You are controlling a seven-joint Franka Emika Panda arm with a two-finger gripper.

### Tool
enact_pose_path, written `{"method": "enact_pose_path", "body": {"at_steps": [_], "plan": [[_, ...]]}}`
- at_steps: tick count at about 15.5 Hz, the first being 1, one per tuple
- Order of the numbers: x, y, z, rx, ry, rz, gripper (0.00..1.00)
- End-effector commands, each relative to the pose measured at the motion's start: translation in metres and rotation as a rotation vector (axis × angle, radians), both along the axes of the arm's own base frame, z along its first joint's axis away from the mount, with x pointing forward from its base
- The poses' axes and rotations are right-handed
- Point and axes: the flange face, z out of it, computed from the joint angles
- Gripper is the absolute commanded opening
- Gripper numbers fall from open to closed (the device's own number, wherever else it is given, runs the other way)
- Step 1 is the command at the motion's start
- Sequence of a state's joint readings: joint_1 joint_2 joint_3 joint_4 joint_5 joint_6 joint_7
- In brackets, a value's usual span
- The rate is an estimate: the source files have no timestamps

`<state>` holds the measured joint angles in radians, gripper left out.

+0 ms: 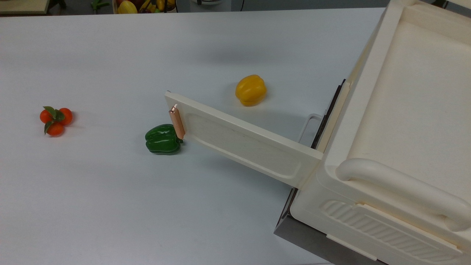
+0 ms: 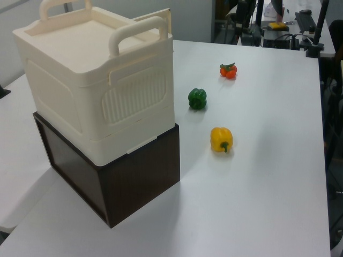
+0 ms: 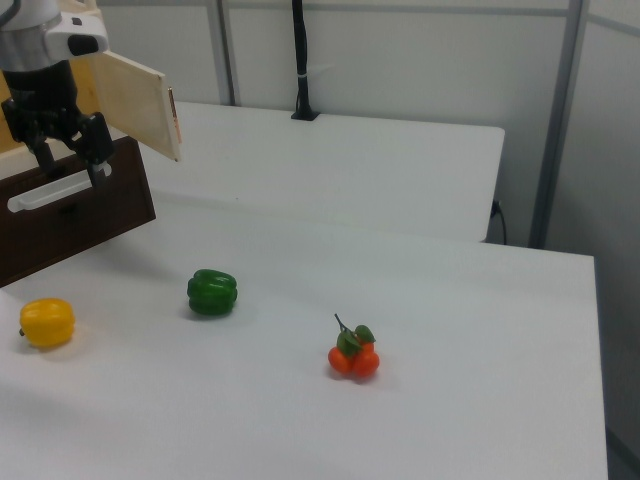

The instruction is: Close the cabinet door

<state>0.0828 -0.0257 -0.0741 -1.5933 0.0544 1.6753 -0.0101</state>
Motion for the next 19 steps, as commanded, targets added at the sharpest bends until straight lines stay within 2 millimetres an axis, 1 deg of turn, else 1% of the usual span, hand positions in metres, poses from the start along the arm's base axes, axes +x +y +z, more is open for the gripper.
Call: {"method": "enact_pose_path", "body": {"at_steps": [1, 2, 3, 4, 5, 6, 7, 10, 14, 15, 16, 19], "plan": [[-0.002, -0.001, 0.000, -0.007, -0.027, 0.048, 0.48], [-0.001, -0.002, 0.001, -0.005, -0.029, 0.046, 0.36], [0.000, -0.003, 0.001, -0.005, -0.039, 0.044, 0.27], [0.000, -0.003, 0.002, -0.005, -0.045, 0.042, 0.19], [0.001, -0.003, 0.002, -0.004, -0.048, 0.042, 0.14], [0.001, -0.003, 0.001, -0.004, -0.047, 0.042, 0.05], [0.001, -0.003, 0.001, -0.004, -0.047, 0.042, 0.00], [0.008, -0.002, 0.004, 0.037, -0.099, 0.012, 0.00], [0.027, -0.036, 0.017, 0.197, -0.261, -0.172, 0.00], [0.031, -0.040, 0.022, 0.221, -0.305, -0.214, 0.00], [0.037, -0.041, 0.021, 0.245, -0.337, -0.254, 0.00], [0.056, -0.053, 0.015, 0.301, -0.427, -0.374, 0.00]]}}
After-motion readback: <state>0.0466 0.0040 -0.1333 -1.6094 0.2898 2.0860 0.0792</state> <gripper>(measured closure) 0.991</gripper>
